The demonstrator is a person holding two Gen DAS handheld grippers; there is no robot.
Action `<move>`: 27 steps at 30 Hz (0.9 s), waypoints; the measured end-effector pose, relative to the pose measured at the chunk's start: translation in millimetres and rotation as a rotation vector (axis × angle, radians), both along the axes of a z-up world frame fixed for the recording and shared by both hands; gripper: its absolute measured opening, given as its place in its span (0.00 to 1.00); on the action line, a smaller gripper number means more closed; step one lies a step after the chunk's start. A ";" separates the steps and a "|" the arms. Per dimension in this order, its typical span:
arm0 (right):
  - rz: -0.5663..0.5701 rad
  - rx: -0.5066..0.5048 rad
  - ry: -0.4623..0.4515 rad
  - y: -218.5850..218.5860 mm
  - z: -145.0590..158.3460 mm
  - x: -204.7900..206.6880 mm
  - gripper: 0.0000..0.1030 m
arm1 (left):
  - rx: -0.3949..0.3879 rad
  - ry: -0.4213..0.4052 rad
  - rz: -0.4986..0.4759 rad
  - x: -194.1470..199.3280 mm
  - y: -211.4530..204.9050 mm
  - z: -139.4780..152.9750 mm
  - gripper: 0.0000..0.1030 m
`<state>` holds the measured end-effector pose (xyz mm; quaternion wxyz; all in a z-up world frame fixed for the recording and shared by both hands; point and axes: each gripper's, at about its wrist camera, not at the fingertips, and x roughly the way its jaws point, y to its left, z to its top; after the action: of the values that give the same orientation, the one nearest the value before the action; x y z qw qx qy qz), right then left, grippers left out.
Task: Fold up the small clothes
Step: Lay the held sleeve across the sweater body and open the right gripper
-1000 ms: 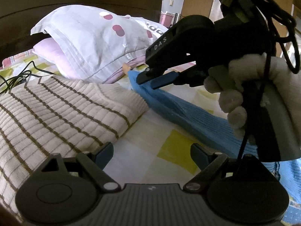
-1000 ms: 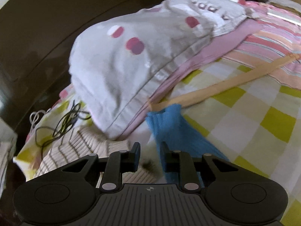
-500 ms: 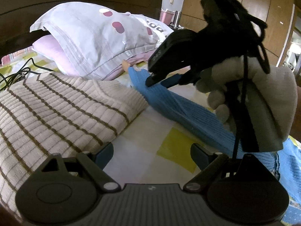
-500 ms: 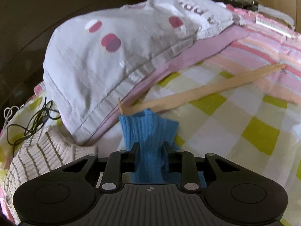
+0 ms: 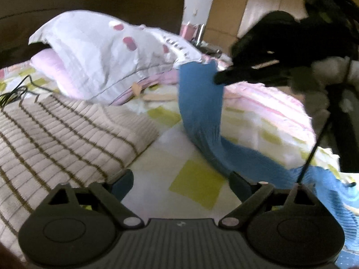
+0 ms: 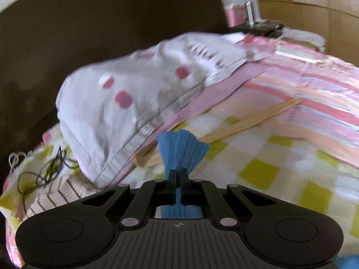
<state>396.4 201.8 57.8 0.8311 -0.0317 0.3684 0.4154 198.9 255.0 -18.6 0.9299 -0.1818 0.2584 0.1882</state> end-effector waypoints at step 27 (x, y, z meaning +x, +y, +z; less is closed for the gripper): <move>-0.340 0.065 0.275 -145.2 -36.1 16.4 0.21 | 0.130 0.004 -0.212 8.2 -54.9 -1.9 0.96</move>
<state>412.8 56.6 21.8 0.8316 0.1147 0.4649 0.2814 207.1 200.1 -20.5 0.9539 -0.0927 0.2651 0.1055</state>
